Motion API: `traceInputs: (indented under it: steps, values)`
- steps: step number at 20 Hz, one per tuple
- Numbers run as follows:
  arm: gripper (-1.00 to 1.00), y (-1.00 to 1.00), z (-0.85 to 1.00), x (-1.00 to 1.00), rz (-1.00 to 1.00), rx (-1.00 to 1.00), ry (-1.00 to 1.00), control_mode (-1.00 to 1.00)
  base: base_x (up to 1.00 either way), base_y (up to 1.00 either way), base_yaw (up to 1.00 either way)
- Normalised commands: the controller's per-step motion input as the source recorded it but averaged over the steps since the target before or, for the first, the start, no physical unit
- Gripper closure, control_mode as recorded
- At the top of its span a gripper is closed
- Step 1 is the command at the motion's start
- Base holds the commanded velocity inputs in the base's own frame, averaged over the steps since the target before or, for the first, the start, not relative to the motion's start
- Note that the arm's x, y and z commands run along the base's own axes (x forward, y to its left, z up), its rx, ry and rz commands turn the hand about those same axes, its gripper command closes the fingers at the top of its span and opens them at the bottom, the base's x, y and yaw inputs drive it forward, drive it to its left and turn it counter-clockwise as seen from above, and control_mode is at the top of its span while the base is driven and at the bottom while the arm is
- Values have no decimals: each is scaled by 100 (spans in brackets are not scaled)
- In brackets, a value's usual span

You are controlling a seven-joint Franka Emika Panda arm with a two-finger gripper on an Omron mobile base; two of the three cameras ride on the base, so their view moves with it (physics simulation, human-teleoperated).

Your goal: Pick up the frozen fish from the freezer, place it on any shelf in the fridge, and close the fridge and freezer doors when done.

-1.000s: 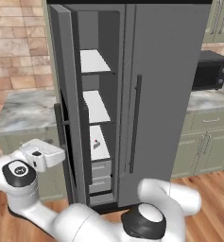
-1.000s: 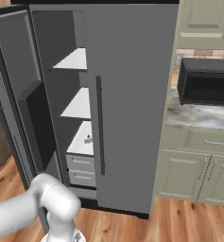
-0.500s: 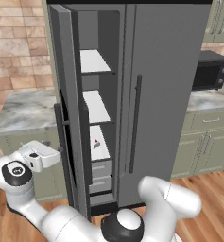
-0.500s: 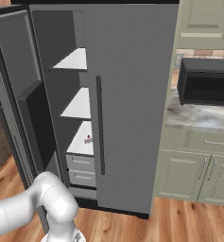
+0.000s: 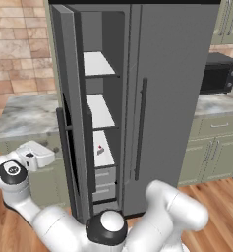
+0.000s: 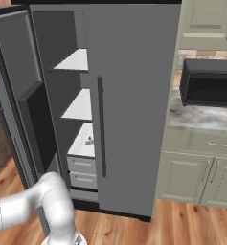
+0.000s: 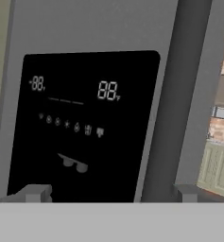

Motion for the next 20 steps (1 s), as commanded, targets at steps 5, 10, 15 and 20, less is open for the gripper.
traceInputs:
  steps: [5,10,15,20]
  values:
    - [-100,-10,0,14,-2,0,0,-100,0,0,0]
    - [-100,-44,0,0,0,0,0,-100,0,0,0]
    - [-100,-81,0,0,0,0,0,-100,0,0,0]
    - [-100,-96,0,0,0,0,0,-100,0,0,0]
